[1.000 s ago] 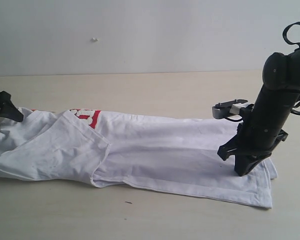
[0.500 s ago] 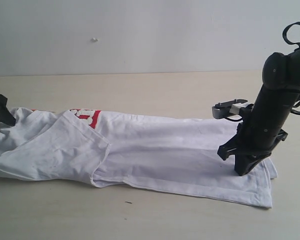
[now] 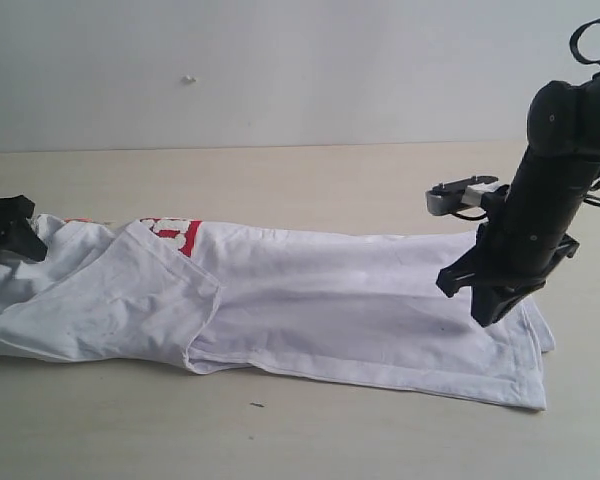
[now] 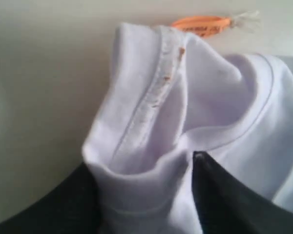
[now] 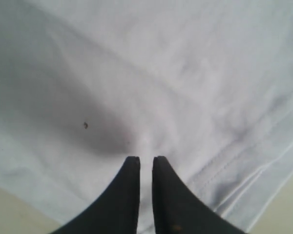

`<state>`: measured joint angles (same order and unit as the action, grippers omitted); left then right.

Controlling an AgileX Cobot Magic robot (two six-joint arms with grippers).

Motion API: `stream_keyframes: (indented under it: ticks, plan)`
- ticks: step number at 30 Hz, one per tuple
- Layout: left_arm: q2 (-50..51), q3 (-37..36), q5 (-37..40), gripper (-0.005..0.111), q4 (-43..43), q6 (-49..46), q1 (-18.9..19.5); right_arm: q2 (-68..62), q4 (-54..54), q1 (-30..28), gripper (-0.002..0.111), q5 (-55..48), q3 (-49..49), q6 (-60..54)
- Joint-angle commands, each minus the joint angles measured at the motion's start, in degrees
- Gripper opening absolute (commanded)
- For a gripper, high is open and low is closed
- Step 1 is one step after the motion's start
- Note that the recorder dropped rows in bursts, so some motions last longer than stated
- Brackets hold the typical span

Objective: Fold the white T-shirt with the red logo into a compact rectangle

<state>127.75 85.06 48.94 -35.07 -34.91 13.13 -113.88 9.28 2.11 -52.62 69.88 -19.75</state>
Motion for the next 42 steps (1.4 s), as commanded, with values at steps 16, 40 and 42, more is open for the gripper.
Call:
stream_keyframes:
  ticks: [16, 40, 42]
  plan:
    - [-8.6, -1.7, 8.3, 0.000, 2.5, 7.5, -2.5, 7.2, 2.3, -0.1, 0.013, 2.1, 1.5, 2.0]
    - [-4.9, 23.4, -13.8, 0.000, -9.5, 33.8, -52.5, 49.3, 6.6, -0.1, 0.013, -9.8, 4.8, 1.5]
    - [-0.9, 27.2, -13.6, 0.000, -9.5, 32.5, -55.4, 50.9, 6.6, -0.1, 0.013, -9.6, 4.8, 1.5]
